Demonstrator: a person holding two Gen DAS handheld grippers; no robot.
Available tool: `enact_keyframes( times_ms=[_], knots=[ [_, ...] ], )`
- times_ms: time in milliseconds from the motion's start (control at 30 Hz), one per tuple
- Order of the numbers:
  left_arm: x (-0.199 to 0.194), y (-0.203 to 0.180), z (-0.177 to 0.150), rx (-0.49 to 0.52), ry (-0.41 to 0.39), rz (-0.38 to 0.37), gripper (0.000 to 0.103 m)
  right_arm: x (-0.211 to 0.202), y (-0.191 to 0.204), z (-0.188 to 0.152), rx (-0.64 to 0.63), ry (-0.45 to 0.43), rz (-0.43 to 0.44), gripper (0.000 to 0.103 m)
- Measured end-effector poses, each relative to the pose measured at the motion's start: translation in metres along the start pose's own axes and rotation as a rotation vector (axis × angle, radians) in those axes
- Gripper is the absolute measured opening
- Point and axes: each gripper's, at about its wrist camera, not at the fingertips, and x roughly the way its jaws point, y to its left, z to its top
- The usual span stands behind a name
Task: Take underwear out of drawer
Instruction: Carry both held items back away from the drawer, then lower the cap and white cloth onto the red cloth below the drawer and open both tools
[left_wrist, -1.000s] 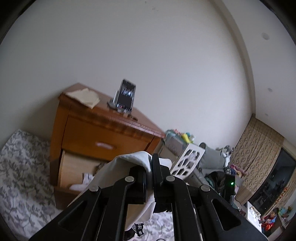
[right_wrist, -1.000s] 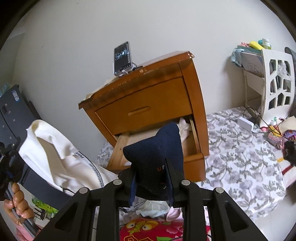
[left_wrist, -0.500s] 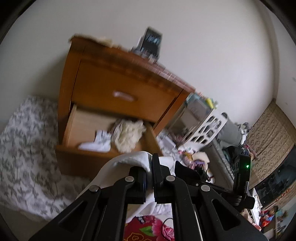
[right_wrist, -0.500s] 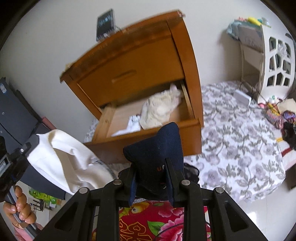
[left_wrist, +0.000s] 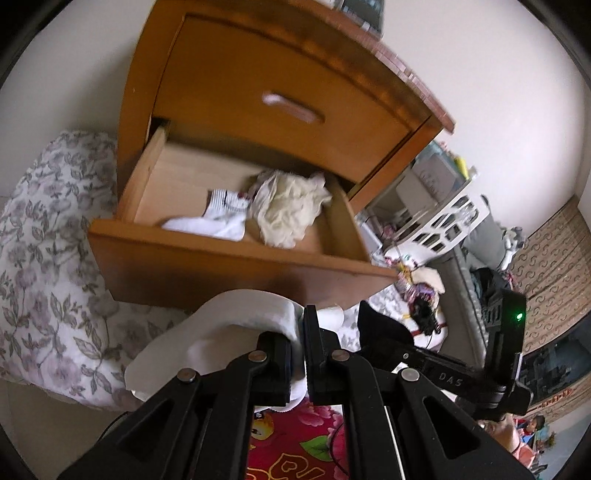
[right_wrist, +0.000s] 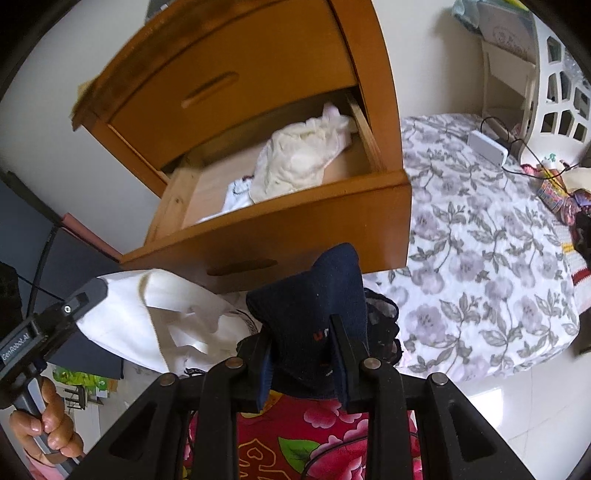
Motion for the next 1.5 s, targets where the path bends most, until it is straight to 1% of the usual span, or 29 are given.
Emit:
enact_keyframes(
  times_ms=[300, 567, 700, 733, 833, 933, 1033, 1067, 1100, 1133, 1167, 1200, 1233, 1333, 1433, 1500],
  knots=[
    [0.063, 0.013, -0.013, -0.005, 0.154, 0.043, 0.005, 0.030, -0.004, 0.008, 0.005, 0.062, -0.014, 0.029],
    [0.126, 0.026, -0.038, -0.025, 0.336, 0.076, 0.005, 0.058, -0.012, 0.013, 0.016, 0.116, -0.029, 0.029],
    [0.150, 0.033, -0.052, -0.038, 0.405, 0.121, 0.005, 0.069, -0.014, 0.015, 0.017, 0.143, -0.032, 0.029],
    [0.156, 0.034, -0.056, -0.037, 0.422, 0.137, 0.005, 0.073, -0.014, 0.015, 0.015, 0.152, -0.033, 0.031],
    [0.167, 0.037, -0.063, -0.041, 0.462, 0.154, 0.005, 0.081, -0.012, 0.015, 0.005, 0.173, -0.032, 0.031],
    [0.171, 0.038, -0.064, -0.043, 0.479, 0.165, 0.005, 0.086, -0.009, 0.015, -0.004, 0.185, -0.034, 0.031],
    [0.169, 0.037, -0.061, -0.040, 0.477, 0.168, 0.006, 0.087, -0.008, 0.016, -0.008, 0.191, -0.032, 0.037],
    [0.168, 0.036, -0.059, -0.041, 0.477, 0.167, 0.007, 0.087, -0.008, 0.017, -0.010, 0.190, -0.034, 0.041],
    [0.167, 0.036, -0.057, -0.043, 0.479, 0.166, 0.011, 0.086, -0.008, 0.018, -0.013, 0.188, -0.037, 0.044],
    [0.165, 0.036, -0.056, -0.044, 0.482, 0.164, 0.018, 0.085, -0.006, 0.018, -0.017, 0.184, -0.040, 0.049],
    [0.162, 0.035, -0.055, -0.045, 0.482, 0.162, 0.022, 0.084, -0.006, 0.019, -0.020, 0.181, -0.043, 0.050],
    [0.159, 0.035, -0.054, -0.044, 0.479, 0.159, 0.031, 0.083, -0.006, 0.019, -0.022, 0.177, -0.044, 0.050],
    [0.155, 0.035, -0.052, -0.041, 0.475, 0.157, 0.038, 0.082, -0.006, 0.020, -0.023, 0.176, -0.044, 0.050],
    [0.142, 0.032, -0.046, -0.026, 0.450, 0.154, 0.045, 0.080, -0.006, 0.020, -0.023, 0.174, -0.050, 0.051],
    [0.126, 0.036, -0.038, -0.028, 0.406, 0.144, 0.049, 0.077, -0.005, 0.019, -0.022, 0.169, -0.053, 0.051],
    [0.115, 0.037, -0.029, -0.030, 0.376, 0.144, 0.053, 0.073, -0.005, 0.019, -0.026, 0.162, -0.059, 0.053]
  ],
)
